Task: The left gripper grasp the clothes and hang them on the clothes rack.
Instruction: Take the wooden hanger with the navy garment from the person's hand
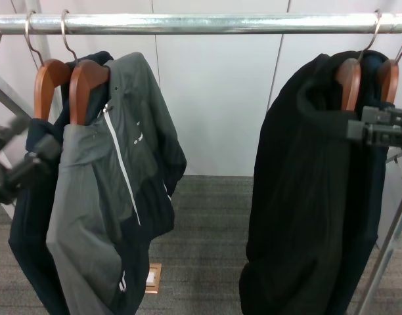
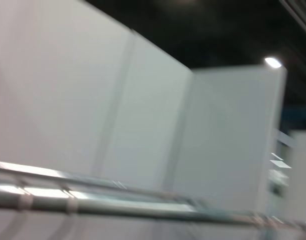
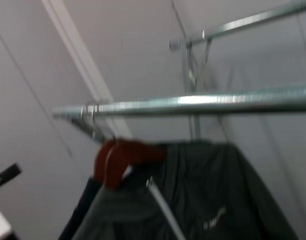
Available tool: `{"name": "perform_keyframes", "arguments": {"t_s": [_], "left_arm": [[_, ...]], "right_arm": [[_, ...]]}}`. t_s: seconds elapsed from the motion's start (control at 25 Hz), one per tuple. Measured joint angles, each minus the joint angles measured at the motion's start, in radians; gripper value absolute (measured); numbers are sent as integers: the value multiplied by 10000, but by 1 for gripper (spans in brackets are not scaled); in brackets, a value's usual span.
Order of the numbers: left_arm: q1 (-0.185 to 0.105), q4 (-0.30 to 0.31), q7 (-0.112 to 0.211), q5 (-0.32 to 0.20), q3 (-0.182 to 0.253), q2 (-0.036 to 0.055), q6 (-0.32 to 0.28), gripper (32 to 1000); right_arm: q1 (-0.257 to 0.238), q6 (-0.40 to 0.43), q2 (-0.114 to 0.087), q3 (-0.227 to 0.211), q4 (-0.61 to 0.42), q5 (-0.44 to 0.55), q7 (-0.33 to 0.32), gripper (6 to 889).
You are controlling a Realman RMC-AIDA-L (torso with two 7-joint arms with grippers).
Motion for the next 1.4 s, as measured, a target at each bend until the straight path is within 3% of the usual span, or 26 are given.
{"name": "perform_keyframes", "arguments": {"t_s": [0.16, 0.28, 0.48, 0.56, 0.64, 0.72, 0.76, 0.92, 1.4], "left_arm": [[51, 1617, -1454, 1549, -66, 52, -967, 853], [101, 2611, -2319, 2422, -81, -27, -1857, 850], [109, 3603, -3171, 3305, -334, -181, -2674, 844], [98, 3769, -3355, 3522, -613, -247, -2730, 842], [66, 4005, -3649, 4017, -1182, -369, -2763, 839], [53, 4166, -3826, 4414, -1506, -468, -2771, 837], [56, 4248, -3915, 4676, -1684, -558, -2773, 836], [88, 4358, -3976, 5028, -2016, -767, -2762, 831], [93, 4462, -4209, 5072, -2053, -804, -2720, 817]], "right_arm": [[72, -154, 9, 6, -501, -882, 542, 822], [73, -163, 43, -6, -734, -1091, 680, 822], [-5, -245, 46, 89, -774, -1082, 671, 822], [-14, -244, 45, 95, -784, -1057, 655, 822], [-14, -210, 69, 99, -819, -1022, 623, 822], [-16, -160, 209, 105, -970, -1008, 570, 822], [-30, -154, 290, 111, -1083, -1008, 554, 822], [-74, -150, 455, 116, -1397, -1044, 542, 822], [-192, -130, 449, 130, -1402, -1012, 542, 821]]}}
